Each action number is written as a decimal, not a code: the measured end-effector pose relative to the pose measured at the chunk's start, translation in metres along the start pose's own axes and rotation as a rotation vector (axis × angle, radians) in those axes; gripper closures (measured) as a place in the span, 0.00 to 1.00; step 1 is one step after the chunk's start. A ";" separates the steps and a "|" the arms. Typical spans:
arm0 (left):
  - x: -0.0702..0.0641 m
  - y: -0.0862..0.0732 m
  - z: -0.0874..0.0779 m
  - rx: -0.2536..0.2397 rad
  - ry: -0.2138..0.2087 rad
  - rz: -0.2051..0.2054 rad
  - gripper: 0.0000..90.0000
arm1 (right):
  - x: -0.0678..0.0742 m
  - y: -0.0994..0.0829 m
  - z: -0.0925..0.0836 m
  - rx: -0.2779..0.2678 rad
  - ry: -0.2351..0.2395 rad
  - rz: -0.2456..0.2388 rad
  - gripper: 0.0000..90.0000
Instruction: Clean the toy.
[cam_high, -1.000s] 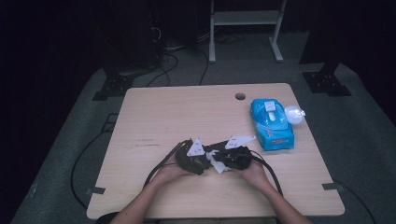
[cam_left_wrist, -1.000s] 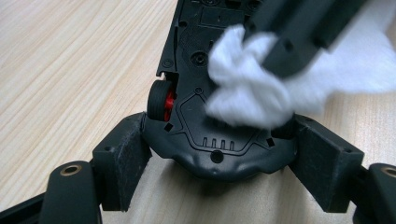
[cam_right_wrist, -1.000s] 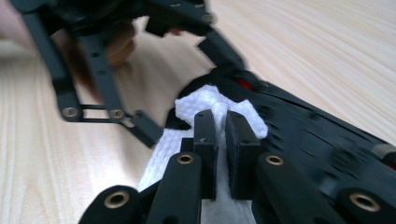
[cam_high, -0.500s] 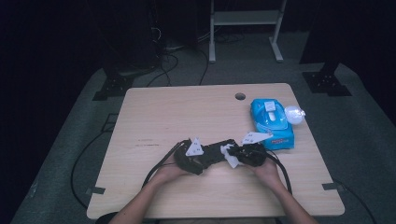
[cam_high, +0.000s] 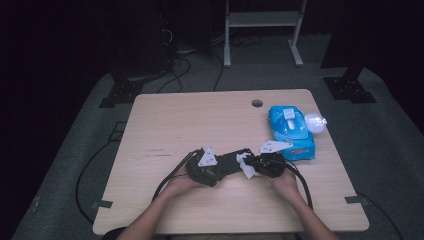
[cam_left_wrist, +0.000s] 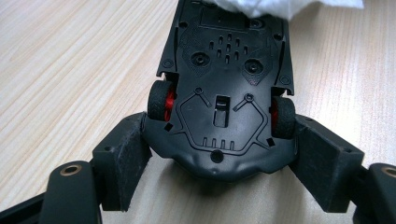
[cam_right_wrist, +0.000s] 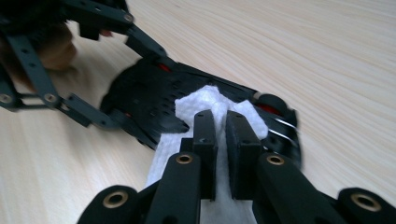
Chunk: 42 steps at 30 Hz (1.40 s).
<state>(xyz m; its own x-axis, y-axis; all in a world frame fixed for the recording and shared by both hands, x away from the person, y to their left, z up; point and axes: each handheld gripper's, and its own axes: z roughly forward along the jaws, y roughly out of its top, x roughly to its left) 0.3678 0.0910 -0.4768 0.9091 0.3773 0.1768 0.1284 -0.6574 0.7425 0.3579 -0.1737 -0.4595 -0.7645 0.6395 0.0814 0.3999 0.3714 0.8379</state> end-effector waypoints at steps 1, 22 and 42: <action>0.000 0.000 0.000 0.000 0.000 0.000 0.26 | 0.000 0.000 0.000 0.000 0.000 0.000 0.92; -0.002 -0.001 -0.001 0.000 0.013 0.008 0.26 | -0.012 -0.003 -0.007 -0.006 -0.059 0.025 0.92; -0.003 -0.001 -0.004 0.014 0.016 0.032 0.26 | 0.004 0.015 0.014 -0.012 -0.082 -0.007 0.92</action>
<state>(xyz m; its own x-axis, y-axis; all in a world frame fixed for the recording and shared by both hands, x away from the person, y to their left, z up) 0.3635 0.0933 -0.4758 0.9064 0.3660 0.2107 0.1047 -0.6781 0.7275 0.3680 -0.1563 -0.4538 -0.7227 0.6904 0.0313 0.3886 0.3684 0.8446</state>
